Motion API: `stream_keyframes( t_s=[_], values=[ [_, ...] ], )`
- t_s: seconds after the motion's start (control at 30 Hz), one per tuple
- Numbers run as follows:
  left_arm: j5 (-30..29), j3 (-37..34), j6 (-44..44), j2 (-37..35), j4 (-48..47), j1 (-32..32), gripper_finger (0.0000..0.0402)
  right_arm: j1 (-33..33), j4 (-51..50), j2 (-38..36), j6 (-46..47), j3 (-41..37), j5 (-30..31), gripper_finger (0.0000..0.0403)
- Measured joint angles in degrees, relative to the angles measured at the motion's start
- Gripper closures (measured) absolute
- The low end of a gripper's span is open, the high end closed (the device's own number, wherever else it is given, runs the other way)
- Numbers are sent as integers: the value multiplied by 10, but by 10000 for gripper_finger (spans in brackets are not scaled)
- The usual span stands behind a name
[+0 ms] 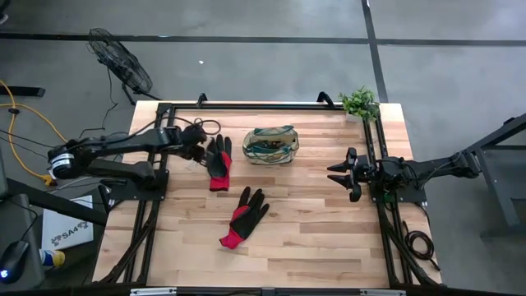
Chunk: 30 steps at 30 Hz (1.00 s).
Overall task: Pick & Place Garden tools in Gardening bag
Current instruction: Put the brown hand rake into the gardening bag
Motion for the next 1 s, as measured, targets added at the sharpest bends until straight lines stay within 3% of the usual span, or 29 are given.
stream_keyframes(
  t_s=[0.5, 1.0],
  values=[
    [-30, 77, 71, 11, 43, -84, 343, 0, 0, 0, 0, 0, 0, 268],
    [-36, 178, 146, 83, 42, -109, 343, 0, 0, 0, 0, 0, 0, 268]
  ],
)
